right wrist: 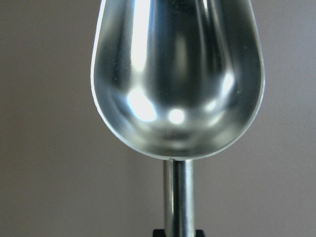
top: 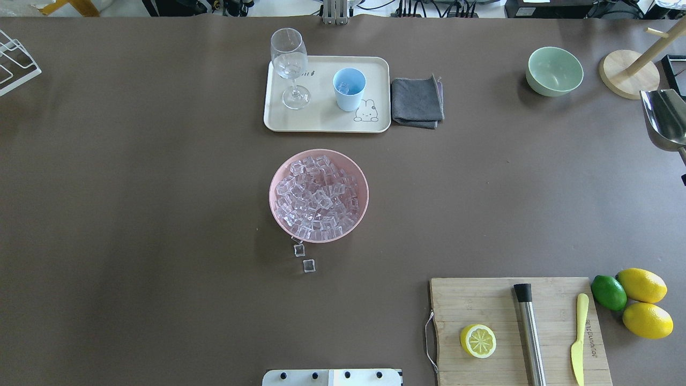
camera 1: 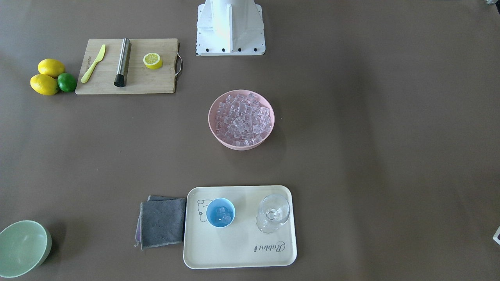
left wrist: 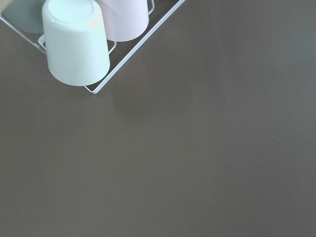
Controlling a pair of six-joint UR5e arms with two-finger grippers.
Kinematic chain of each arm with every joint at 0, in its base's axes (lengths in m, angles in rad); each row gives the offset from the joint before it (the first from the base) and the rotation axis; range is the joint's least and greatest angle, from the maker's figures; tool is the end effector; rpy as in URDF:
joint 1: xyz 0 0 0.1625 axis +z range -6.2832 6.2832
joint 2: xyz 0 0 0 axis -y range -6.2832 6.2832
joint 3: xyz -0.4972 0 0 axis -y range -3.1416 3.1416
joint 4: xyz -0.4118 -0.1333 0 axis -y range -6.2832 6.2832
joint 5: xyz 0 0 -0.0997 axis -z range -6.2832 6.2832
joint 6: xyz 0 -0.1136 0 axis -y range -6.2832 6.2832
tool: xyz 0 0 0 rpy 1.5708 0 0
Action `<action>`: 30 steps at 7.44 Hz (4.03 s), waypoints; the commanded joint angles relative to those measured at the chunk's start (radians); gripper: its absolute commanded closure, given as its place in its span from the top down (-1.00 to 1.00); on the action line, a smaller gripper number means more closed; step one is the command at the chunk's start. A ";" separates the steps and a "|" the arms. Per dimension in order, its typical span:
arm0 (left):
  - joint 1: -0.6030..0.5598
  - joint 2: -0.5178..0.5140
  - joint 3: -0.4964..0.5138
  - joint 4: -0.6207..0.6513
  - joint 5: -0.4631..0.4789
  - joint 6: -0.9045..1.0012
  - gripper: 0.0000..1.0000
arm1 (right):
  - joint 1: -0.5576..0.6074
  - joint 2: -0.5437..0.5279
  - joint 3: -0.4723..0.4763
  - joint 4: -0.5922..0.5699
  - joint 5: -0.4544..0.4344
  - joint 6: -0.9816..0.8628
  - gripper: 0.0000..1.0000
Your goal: Put ice in cup with scoop
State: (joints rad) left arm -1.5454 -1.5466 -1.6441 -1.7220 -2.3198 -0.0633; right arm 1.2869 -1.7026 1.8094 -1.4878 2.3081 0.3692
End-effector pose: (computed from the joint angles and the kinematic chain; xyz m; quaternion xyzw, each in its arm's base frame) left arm -0.0429 -0.5148 0.7010 0.0768 0.3677 0.0190 0.9266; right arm -0.0736 -0.4555 0.6753 -0.0314 -0.3681 0.0055 0.9292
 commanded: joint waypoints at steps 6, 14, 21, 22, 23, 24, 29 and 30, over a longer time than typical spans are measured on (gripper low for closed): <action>0.028 -0.004 -0.006 0.002 -0.019 -0.001 0.99 | -0.144 0.026 -0.136 0.279 -0.006 0.300 -1.00; 0.033 -0.006 -0.003 0.002 -0.038 -0.001 0.99 | -0.170 0.035 -0.200 0.314 -0.001 0.257 -1.00; 0.033 -0.006 -0.011 0.004 -0.039 -0.001 0.99 | -0.094 0.018 -0.126 0.235 0.059 0.165 1.00; 0.033 -0.004 -0.014 0.004 -0.039 -0.001 0.99 | -0.013 0.018 -0.058 0.087 0.059 0.048 1.00; 0.033 -0.004 -0.014 0.004 -0.039 -0.001 0.99 | 0.118 0.023 -0.030 -0.084 0.059 -0.162 1.00; 0.033 -0.004 -0.013 0.004 -0.039 -0.001 0.99 | 0.220 0.030 -0.030 -0.198 0.065 -0.341 1.00; 0.034 -0.004 -0.011 0.004 -0.039 -0.001 0.99 | 0.399 -0.048 -0.055 -0.243 0.045 -0.575 1.00; 0.034 -0.004 -0.013 0.004 -0.039 -0.001 0.99 | 0.399 -0.049 -0.053 -0.241 0.046 -0.602 1.00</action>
State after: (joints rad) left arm -1.5111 -1.5509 -1.6554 -1.7180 -2.3593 -0.0644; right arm 1.6799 -1.7429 1.7570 -1.7326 2.3568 -0.1958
